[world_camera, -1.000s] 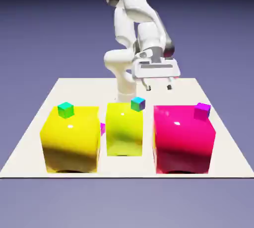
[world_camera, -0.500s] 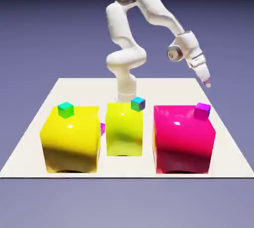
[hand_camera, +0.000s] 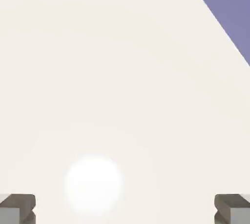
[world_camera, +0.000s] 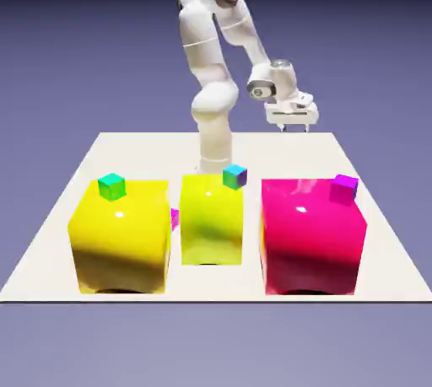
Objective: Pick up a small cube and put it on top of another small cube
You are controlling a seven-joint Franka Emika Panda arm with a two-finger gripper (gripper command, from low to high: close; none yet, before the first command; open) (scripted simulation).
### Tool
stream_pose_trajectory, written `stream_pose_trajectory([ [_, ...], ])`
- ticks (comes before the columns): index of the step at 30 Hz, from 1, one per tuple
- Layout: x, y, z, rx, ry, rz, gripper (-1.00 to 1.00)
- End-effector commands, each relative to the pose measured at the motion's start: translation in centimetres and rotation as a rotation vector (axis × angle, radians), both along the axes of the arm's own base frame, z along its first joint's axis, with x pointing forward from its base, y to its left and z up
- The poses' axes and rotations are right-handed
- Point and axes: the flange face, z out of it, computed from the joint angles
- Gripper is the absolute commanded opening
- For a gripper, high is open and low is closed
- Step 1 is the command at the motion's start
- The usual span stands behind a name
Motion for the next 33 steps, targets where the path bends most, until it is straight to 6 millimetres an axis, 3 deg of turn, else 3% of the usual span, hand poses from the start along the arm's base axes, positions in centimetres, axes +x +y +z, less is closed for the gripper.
stream_pose_trajectory([
  [1, -1.1, -1.9, -0.5, -0.01, -0.004, 0.073, 0.0],
  [4, -3.6, -8.1, -1.9, -0.039, -0.018, 0.294, 0.0],
  [7, -4.7, -14.5, -3.1, -0.066, -0.031, 0.514, 0.0],
  [10, -4.4, -21.0, -4.1, -0.091, -0.045, 0.735, 0.0],
  [14, -1.9, -28.9, -5.1, -0.121, -0.063, 1.029, 0.0],
  [19, 4.1, -37.1, -5.9, -0.156, -0.084, 1.396, 0.0],
  [24, 12.3, -42.4, -6.2, -0.189, -0.102, 1.762, 0.0],
  [28, 19.7, -44.2, -6.2, -0.215, -0.114, 2.054, 0.0],
  [33, 28.8, -43.2, -5.8, -0.249, -0.125, 2.419, 0.0],
])
